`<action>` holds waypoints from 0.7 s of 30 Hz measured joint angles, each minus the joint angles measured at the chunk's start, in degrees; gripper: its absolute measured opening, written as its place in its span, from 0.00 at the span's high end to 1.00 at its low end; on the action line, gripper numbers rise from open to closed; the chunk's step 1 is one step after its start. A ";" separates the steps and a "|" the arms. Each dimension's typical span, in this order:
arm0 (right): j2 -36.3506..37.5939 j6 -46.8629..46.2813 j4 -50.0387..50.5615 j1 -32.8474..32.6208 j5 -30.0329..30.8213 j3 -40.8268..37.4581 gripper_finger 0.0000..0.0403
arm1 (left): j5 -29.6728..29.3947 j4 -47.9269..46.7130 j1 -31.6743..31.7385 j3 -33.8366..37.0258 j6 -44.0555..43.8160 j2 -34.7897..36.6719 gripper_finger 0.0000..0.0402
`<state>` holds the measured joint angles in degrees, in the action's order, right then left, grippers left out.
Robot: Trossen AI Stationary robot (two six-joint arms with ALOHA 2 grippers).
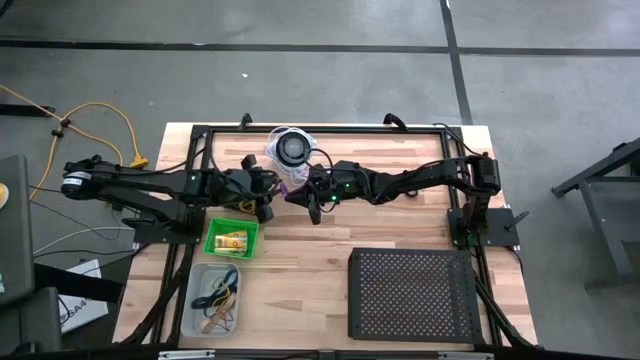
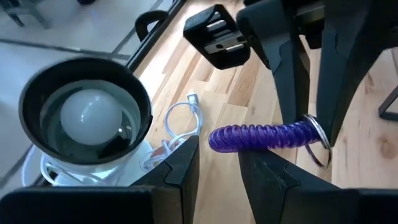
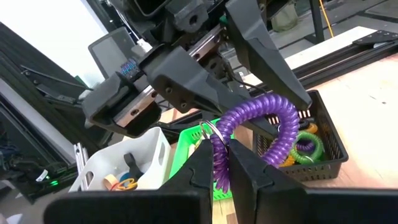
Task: Pick & Place Office Desk Supplies
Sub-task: Put the purple coil keychain into the black bin
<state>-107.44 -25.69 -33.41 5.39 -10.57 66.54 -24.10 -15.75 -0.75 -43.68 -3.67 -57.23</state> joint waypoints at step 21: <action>0.04 0.00 -0.57 -0.04 -0.07 -0.04 0.95 | 0.15 2.71 -0.02 0.00 5.64 0.00 0.73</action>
<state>-107.39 -25.69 -33.98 5.34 -10.63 66.50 -23.94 -13.04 -0.78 -43.68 1.98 -57.23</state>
